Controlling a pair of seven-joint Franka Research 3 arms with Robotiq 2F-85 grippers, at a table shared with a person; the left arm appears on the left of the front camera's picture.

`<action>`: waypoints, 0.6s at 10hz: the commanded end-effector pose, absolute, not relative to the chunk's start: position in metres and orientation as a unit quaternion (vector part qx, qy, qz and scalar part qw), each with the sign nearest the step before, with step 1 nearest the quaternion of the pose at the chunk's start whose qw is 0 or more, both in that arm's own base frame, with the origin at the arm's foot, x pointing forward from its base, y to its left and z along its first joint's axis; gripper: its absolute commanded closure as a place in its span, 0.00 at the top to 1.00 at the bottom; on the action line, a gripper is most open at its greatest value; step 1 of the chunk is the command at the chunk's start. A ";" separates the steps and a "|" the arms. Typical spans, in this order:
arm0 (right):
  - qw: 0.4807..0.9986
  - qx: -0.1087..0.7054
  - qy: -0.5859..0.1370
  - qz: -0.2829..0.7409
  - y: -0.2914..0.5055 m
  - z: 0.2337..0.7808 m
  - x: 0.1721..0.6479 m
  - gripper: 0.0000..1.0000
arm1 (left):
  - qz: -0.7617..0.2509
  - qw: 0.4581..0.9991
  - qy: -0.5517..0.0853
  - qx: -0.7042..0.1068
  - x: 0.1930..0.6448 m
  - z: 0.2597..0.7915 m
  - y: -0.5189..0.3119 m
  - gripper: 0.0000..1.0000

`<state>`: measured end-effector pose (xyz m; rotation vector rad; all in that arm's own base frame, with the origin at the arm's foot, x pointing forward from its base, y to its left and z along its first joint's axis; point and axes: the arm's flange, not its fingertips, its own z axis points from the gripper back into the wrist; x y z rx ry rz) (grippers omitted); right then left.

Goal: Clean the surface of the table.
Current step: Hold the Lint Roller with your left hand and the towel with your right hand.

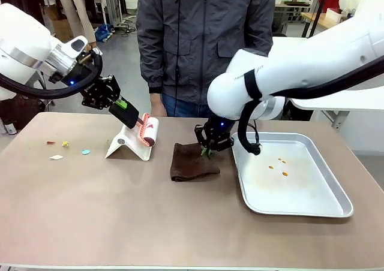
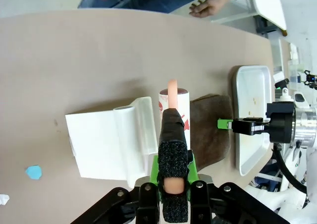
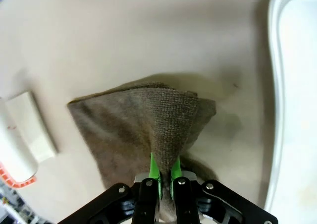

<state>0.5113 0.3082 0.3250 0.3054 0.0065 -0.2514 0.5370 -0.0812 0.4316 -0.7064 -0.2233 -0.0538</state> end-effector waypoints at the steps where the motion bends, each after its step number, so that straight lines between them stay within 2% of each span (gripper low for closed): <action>1: 0.960 0.261 0.028 -0.097 0.274 0.332 0.495 0.00 | -0.041 0.918 -0.146 -0.367 0.512 0.437 -0.076 0.00; 4: 0.901 0.423 0.081 -0.051 0.247 0.332 0.495 0.00 | -0.042 0.891 -0.137 -0.431 0.488 0.453 -0.057 0.00; 5: 0.875 0.474 0.097 -0.033 0.239 0.330 0.493 0.00 | -0.049 0.881 -0.115 -0.457 0.477 0.457 -0.047 0.04; 6: 0.851 0.509 0.127 0.003 0.234 0.326 0.489 0.00 | -0.056 0.871 -0.110 -0.475 0.467 0.461 -0.036 0.04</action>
